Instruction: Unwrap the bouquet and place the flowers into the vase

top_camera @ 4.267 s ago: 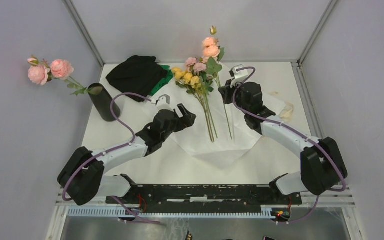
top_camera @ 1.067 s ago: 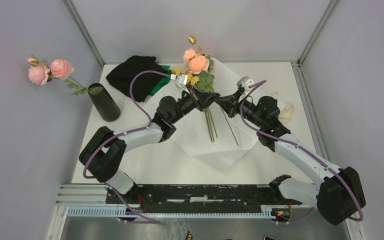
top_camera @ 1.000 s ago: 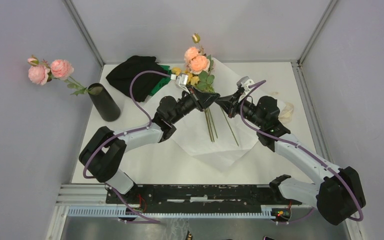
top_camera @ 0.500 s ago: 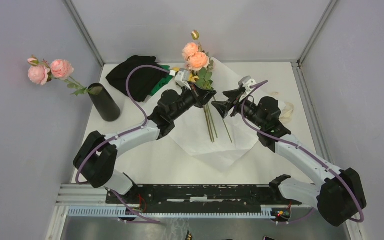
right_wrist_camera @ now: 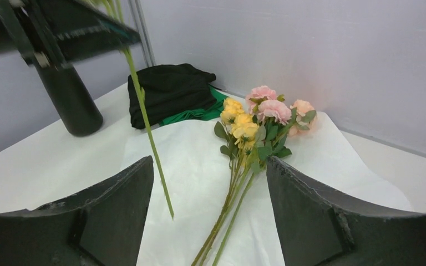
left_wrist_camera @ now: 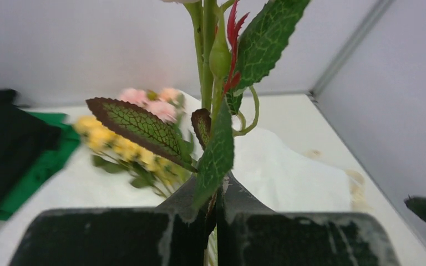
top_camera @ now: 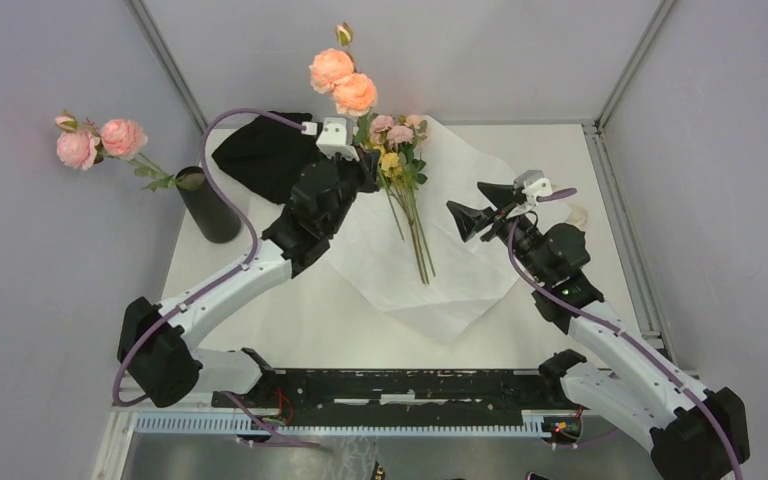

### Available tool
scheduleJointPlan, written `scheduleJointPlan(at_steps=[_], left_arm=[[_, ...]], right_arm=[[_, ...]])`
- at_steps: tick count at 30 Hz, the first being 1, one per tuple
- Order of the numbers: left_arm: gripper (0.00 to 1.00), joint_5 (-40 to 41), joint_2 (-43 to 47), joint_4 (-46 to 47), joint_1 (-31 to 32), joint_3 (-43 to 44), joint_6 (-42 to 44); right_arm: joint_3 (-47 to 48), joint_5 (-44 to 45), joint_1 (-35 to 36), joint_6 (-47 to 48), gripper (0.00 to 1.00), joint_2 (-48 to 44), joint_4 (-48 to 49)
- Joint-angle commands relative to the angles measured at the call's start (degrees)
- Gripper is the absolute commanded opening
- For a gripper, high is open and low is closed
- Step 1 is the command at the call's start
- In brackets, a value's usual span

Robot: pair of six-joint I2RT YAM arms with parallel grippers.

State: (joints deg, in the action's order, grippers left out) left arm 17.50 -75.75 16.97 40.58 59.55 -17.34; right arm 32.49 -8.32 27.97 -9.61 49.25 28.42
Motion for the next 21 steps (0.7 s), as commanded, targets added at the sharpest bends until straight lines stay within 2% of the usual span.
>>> scheduleJointPlan(at_steps=[1,5,9,12,16,21], left_arm=[[0.02,16.3,3.4,-4.2,-0.2,7.0,15.7],[0.02,24.3,4.2,-4.9,-2.0,11.4,24.1],[0.02,25.7,5.9,-5.0,-7.9,13.7,26.9],[0.02,25.0,6.7,-5.3,-13.7,14.9,26.7],[0.02,19.8,7.1,-6.4,-21.7,16.7,23.1],[0.02,19.8,4.9,-7.5,-26.6,20.4,23.8]], right_arm=[[-1.2,1.5,-0.1,-0.4,0.79,1.1,1.5],[-2.5,0.8,0.0,-0.8,0.79,1.9,2.1],[-3.2,0.2,0.0,-1.0,0.79,2.6,2.5],[-1.5,-1.1,0.0,-0.7,0.79,3.9,1.5],[1.7,-3.5,0.0,0.9,0.79,6.2,-0.6],[1.2,-3.7,-0.1,1.6,0.79,7.0,0.0]])
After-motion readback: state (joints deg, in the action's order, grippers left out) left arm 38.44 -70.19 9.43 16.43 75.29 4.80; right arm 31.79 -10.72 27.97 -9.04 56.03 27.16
